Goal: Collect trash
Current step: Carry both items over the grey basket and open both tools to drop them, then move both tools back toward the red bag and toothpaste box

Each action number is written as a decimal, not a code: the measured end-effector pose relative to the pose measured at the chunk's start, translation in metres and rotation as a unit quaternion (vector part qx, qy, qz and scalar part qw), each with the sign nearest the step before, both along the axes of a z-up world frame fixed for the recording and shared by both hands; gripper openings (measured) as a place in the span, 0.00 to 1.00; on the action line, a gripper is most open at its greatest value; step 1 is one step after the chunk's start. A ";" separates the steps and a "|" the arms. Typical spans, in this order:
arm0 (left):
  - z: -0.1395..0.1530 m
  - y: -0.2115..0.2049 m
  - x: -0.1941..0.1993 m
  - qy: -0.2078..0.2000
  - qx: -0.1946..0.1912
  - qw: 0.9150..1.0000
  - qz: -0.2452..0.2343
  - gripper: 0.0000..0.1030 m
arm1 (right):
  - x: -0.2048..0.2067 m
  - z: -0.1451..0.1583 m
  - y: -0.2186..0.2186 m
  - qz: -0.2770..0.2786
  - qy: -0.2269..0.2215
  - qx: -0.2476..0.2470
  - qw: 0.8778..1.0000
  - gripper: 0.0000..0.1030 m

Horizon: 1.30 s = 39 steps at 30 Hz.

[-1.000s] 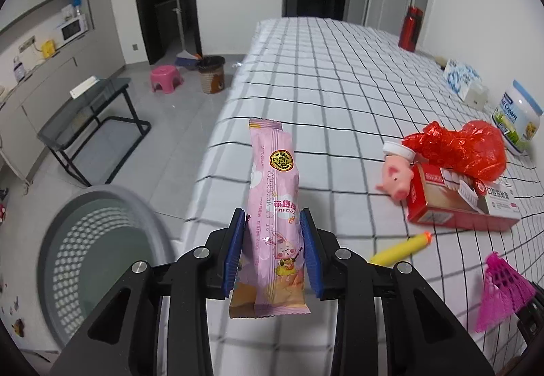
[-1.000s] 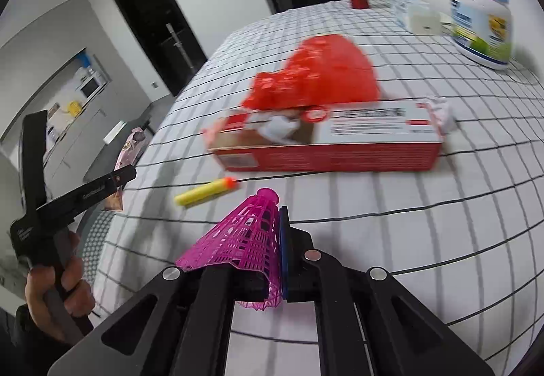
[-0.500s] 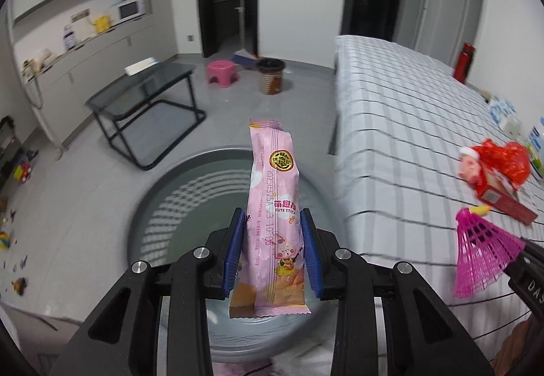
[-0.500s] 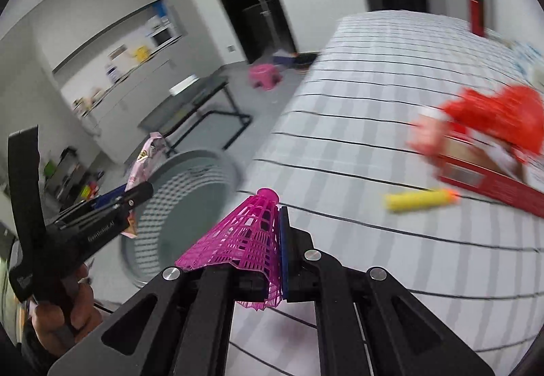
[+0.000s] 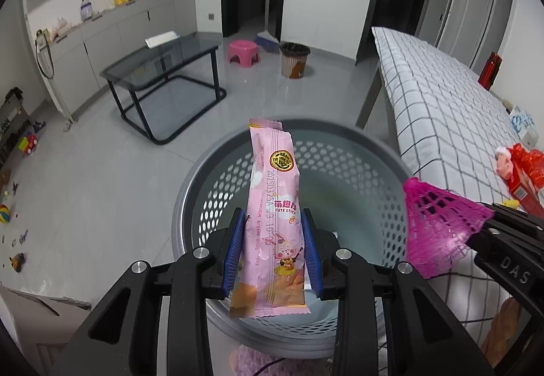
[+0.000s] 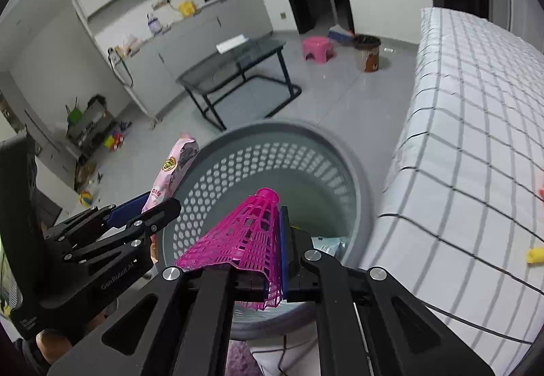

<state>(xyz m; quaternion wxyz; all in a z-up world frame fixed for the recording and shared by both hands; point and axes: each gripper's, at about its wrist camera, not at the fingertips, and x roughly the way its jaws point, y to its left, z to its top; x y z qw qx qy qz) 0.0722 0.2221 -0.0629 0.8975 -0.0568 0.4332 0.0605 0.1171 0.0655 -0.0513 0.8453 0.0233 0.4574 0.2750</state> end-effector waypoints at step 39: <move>0.004 -0.004 -0.017 0.005 0.008 1.000 0.013 0.54 | -0.019 0.002 -0.014 -0.026 -0.007 -0.017 0.999 0.48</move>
